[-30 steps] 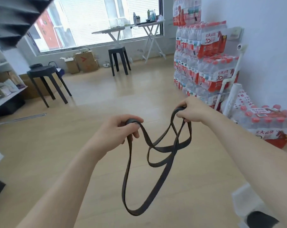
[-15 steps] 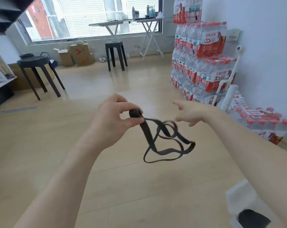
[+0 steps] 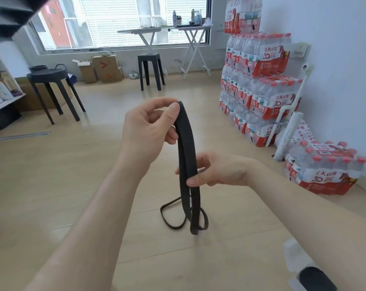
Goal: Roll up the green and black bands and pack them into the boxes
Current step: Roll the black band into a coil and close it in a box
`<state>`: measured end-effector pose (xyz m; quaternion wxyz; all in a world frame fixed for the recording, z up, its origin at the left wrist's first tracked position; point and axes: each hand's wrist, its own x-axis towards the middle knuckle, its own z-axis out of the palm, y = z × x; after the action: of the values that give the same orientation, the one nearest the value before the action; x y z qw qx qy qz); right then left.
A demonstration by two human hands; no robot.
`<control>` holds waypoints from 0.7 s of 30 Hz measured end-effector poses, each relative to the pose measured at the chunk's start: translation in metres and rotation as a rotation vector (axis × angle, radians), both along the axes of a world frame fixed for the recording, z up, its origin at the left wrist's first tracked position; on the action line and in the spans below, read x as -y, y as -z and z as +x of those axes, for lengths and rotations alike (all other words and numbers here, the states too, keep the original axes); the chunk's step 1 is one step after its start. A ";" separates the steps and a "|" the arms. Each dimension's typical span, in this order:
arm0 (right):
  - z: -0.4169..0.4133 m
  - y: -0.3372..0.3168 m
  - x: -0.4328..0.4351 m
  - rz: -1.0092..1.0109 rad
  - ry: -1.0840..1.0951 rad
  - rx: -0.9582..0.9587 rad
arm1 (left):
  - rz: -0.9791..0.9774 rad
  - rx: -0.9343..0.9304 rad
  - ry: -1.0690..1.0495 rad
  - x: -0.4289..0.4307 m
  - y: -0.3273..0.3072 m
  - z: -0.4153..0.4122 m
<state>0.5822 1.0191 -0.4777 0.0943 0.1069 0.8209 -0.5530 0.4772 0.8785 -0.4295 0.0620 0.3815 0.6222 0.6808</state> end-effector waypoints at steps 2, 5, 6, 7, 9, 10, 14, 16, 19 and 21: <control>-0.001 0.002 0.006 0.045 0.008 -0.020 | -0.036 0.003 -0.045 0.000 0.003 -0.001; -0.002 -0.005 0.010 0.161 0.113 -0.116 | -0.084 -0.023 -0.095 0.000 0.008 -0.002; -0.002 -0.009 0.011 0.179 0.148 -0.149 | -0.095 -0.034 -0.101 0.000 0.010 -0.002; -0.002 -0.013 0.012 0.155 0.168 -0.186 | -0.104 -0.050 -0.104 0.000 0.011 -0.002; -0.001 -0.021 0.013 0.064 0.169 -0.255 | -0.135 -0.095 -0.103 -0.003 0.014 0.000; 0.000 -0.025 0.014 0.036 0.174 -0.281 | -0.153 -0.109 -0.094 -0.005 0.015 0.002; 0.008 -0.016 0.013 -0.015 0.284 -0.327 | -0.195 -0.107 -0.030 -0.013 0.020 0.005; 0.013 -0.005 0.013 0.011 0.317 -0.299 | -0.246 -0.142 -0.029 -0.017 0.024 0.006; 0.018 0.006 0.009 0.046 0.396 -0.302 | -0.274 -0.160 -0.025 -0.022 0.028 0.009; 0.021 0.005 0.004 -0.005 0.437 -0.341 | -0.255 -0.151 -0.031 -0.024 0.028 0.011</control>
<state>0.6032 1.0150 -0.4826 -0.1667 0.1866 0.7810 -0.5723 0.4885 0.9021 -0.4573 0.0527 0.4110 0.7121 0.5667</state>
